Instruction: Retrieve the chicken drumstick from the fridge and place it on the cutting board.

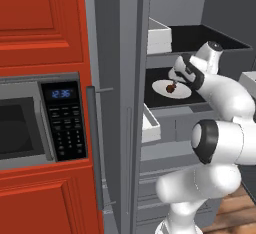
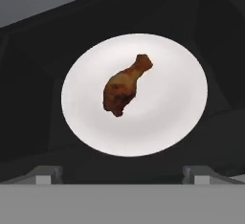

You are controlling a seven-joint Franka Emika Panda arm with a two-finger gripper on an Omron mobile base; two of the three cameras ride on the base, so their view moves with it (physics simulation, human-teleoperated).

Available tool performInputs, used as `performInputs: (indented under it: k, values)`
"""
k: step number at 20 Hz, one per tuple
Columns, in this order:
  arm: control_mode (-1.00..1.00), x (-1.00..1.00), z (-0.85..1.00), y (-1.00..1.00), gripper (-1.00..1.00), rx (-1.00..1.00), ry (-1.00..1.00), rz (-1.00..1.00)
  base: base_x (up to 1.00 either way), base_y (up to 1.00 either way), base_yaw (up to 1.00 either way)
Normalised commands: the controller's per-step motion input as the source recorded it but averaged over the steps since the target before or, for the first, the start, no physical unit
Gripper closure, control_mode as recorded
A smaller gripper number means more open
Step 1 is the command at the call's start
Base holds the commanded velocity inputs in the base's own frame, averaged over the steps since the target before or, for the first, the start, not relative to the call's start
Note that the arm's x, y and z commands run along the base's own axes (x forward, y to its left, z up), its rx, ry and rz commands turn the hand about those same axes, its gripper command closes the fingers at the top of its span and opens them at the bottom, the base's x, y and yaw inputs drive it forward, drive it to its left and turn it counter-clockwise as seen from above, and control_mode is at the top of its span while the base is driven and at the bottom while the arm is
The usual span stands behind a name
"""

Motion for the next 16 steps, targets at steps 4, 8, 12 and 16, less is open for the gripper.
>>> performInputs:
  k: [4,8,12,16]
  values:
    - [-1.00,0.42,-0.34,0.12,-1.00,0.00,0.03,0.00,0.00,0.00,0.00]
    - [-1.00,0.43,-0.23,0.06,-1.00,0.00,0.01,0.00,0.00,0.00,0.00]
    - [-1.00,0.47,-0.06,0.01,-1.00,0.00,0.00,0.00,0.00,0.00,0.00]
    - [-1.00,0.47,-0.04,0.00,-1.00,0.00,0.03,0.00,0.00,0.00,0.00]
